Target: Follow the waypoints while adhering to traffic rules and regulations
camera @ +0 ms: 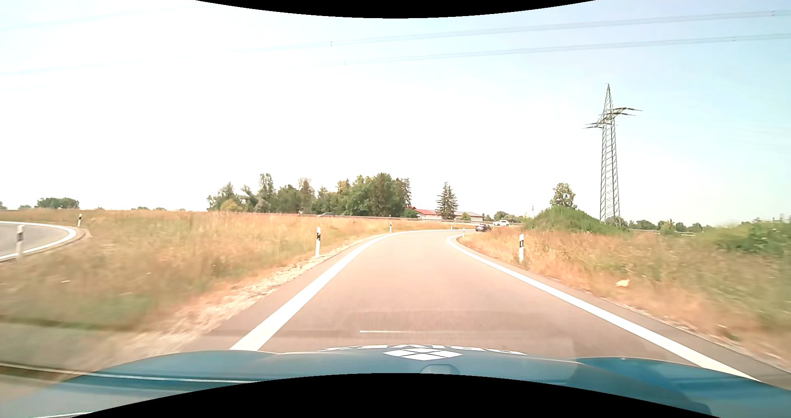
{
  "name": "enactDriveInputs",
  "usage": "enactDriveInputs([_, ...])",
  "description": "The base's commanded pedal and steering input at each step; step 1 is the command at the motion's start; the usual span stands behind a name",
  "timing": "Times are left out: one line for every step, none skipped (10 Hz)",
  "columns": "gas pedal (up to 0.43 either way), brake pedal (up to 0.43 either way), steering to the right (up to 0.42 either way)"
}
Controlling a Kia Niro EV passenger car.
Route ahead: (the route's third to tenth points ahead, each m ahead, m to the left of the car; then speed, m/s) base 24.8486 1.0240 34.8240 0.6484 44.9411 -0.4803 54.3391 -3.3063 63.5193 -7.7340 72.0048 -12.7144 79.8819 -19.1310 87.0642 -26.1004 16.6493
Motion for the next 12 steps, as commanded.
enactDriveInputs([0.098, 0.0, -0.001])
enactDriveInputs([0.118, 0.0, 0.0])
enactDriveInputs([0.13, 0.0, 0.003])
enactDriveInputs([0.13, 0.0, 0.006])
enactDriveInputs([0.138, 0.0, 0.013])
enactDriveInputs([0.15, 0.0, 0.018])
enactDriveInputs([0.15, 0.0, 0.02])
enactDriveInputs([0.15, 0.0, 0.024])
enactDriveInputs([0.15, 0.0, 0.029])
enactDriveInputs([0.15, 0.0, 0.031])
enactDriveInputs([0.15, 0.0, 0.031])
enactDriveInputs([0.15, 0.0, 0.032])
